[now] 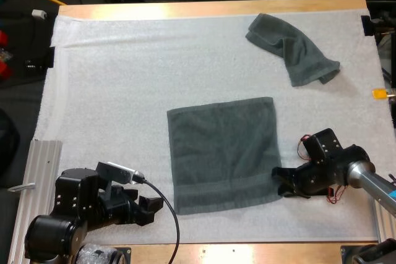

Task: Pick towel from pile, fold and stack

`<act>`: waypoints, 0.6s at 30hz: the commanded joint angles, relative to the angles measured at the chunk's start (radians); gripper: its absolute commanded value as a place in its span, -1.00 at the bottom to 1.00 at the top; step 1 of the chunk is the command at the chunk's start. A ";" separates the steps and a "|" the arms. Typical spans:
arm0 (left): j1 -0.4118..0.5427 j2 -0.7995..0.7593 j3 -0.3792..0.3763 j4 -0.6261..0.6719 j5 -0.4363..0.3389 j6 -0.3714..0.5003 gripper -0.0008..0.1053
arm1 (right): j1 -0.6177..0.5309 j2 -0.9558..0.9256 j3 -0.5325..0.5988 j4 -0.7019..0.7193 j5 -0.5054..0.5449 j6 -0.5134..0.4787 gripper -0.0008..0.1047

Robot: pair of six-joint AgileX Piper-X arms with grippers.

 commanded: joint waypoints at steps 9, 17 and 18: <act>-0.007 0.000 -0.002 -0.002 0.005 0.001 0.28 | -0.001 0.001 -0.001 0.076 0.030 -0.076 -0.99; -0.007 0.015 0.055 -0.049 0.095 -0.037 0.28 | 0.021 -0.106 -0.001 0.232 0.176 -0.204 -0.99; -0.007 0.029 0.071 -0.062 0.117 -0.050 0.28 | 0.021 -0.123 -0.001 0.233 0.176 -0.204 -0.99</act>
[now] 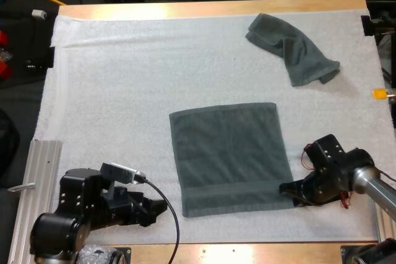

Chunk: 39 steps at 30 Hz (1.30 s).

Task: Pick towel from pile, fold and stack

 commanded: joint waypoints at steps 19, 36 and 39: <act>-0.294 0.381 0.053 -0.279 0.019 -0.153 0.28 | 0.001 -0.059 -0.001 0.021 0.028 0.015 -0.99; -0.412 0.735 0.053 -0.479 -0.048 -0.254 0.27 | 0.001 -0.059 -0.001 0.023 0.028 0.015 -0.99; -0.412 0.768 0.053 -0.485 -0.034 -0.254 0.27 | 0.001 -0.059 -0.001 0.020 0.028 0.015 -0.99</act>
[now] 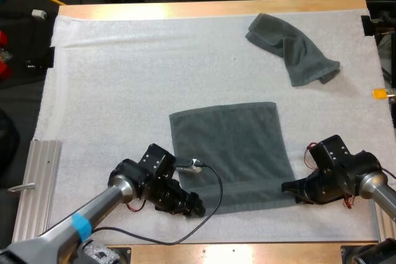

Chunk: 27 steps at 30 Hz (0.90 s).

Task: Pick towel from pile, fold and stack

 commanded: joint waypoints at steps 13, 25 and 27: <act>-0.004 0.060 0.000 -0.040 0.089 -0.009 -0.05 | 0.001 -0.004 -0.001 0.009 0.006 0.004 -0.99; -0.006 0.036 -0.002 -0.021 0.089 -0.006 -0.98 | 0.001 -0.004 -0.010 0.043 0.001 -0.002 -0.99; -0.006 -0.003 -0.011 0.009 0.089 0.012 -0.98 | 0.001 -0.014 -0.030 0.087 0.000 -0.038 -0.99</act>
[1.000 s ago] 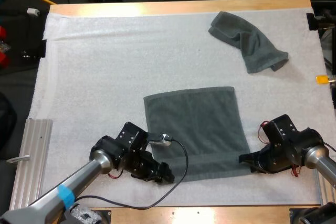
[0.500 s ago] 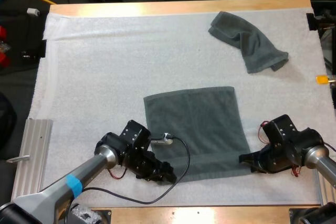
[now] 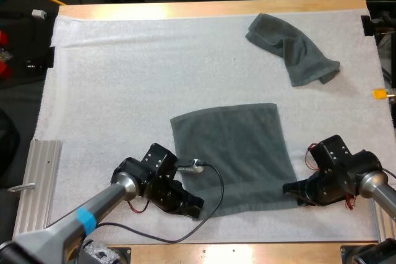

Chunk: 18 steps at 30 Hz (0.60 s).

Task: Pick towel from pile, fold and stack

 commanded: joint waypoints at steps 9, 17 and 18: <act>-0.047 -0.216 -0.090 0.257 0.003 0.090 -0.98 | 0.001 -0.205 -0.057 0.171 -0.011 -0.025 -0.99; -0.034 -0.230 -0.092 0.227 0.007 0.085 -0.98 | 0.001 -0.253 -0.055 0.050 -0.099 0.132 -0.99; -0.010 -0.222 -0.092 0.205 0.013 0.079 -0.98 | 0.001 -0.237 -0.055 -0.012 -0.115 0.184 -0.99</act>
